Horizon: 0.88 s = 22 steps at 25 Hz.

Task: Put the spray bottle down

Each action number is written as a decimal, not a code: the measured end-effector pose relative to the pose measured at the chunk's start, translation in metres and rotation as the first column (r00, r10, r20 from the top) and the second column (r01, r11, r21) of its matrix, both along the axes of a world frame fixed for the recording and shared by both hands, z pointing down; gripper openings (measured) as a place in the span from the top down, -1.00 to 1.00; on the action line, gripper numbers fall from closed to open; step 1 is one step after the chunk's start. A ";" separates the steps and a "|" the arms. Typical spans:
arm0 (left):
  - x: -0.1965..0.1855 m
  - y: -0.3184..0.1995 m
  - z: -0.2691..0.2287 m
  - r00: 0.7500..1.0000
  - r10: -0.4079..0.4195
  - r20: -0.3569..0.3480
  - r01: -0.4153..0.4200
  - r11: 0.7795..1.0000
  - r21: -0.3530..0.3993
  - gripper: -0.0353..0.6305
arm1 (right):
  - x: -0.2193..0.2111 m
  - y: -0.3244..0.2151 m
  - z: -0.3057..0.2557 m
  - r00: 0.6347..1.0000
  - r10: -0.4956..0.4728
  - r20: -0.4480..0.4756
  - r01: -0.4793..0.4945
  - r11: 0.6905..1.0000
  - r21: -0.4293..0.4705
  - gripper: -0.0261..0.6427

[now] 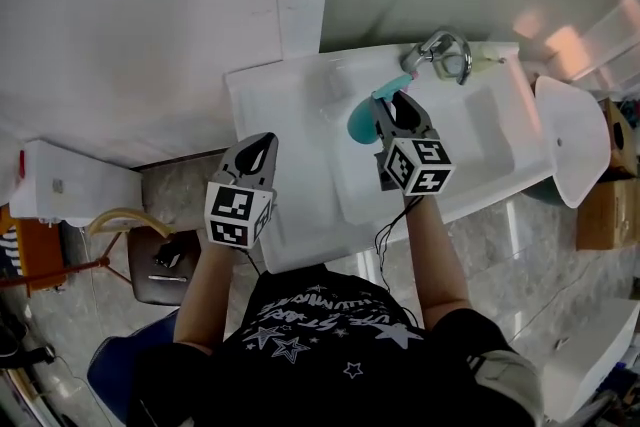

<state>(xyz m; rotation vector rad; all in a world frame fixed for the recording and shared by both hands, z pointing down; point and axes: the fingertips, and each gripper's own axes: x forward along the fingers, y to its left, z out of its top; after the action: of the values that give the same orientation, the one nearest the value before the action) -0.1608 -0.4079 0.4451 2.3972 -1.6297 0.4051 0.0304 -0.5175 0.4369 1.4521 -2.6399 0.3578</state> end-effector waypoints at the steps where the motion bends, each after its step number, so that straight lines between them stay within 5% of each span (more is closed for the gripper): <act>1: -0.003 -0.007 0.001 1.000 0.003 0.004 -0.003 1.000 -0.003 0.85 | -0.005 -0.011 0.001 1.000 0.005 -0.005 -0.005 1.000 0.006 0.48; 22: -0.035 -0.076 0.042 1.000 -0.010 -0.025 0.008 0.997 -0.076 0.85 | -0.048 -0.144 0.051 0.996 0.060 -0.063 -0.057 0.997 0.053 0.47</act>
<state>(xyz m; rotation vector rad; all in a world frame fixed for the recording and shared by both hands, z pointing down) -0.1954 -0.4836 0.4872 2.3298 -1.5849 0.4253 -0.0173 -0.6617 0.4878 1.5320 -2.5786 0.2459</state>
